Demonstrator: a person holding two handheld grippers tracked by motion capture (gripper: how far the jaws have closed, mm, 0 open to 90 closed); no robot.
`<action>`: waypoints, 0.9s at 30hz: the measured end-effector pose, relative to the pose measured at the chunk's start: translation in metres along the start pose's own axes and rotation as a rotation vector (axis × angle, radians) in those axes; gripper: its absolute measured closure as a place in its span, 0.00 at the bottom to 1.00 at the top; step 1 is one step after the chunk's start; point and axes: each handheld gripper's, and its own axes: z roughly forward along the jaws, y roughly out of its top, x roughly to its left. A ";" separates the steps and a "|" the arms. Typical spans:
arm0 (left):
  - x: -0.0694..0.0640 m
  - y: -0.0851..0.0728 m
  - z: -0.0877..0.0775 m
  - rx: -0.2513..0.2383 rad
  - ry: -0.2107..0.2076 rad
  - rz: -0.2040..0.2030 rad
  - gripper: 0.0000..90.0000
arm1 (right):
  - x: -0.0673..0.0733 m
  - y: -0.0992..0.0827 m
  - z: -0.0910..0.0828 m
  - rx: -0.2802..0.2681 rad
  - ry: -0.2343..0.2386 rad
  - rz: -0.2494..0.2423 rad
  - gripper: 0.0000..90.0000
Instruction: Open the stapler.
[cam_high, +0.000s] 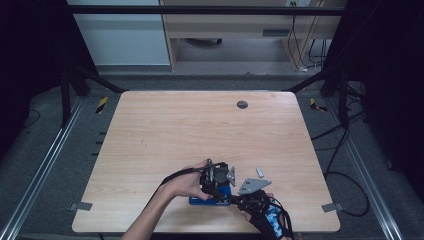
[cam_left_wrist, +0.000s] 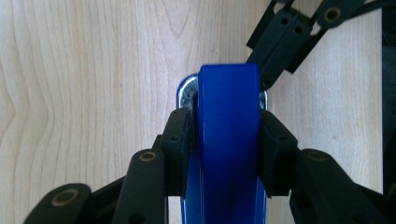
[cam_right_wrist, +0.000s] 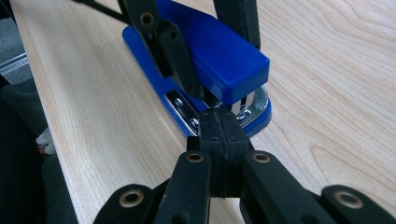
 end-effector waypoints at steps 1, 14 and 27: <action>0.000 0.002 0.000 0.003 -0.001 0.003 0.67 | 0.000 0.000 0.000 -0.003 0.004 0.000 1.00; -0.001 0.009 -0.001 0.016 -0.017 -0.028 0.73 | 0.002 0.001 0.001 -0.013 0.007 0.002 1.00; 0.000 -0.002 -0.006 0.011 0.016 0.025 0.63 | 0.003 -0.001 -0.002 -0.011 0.017 0.005 1.00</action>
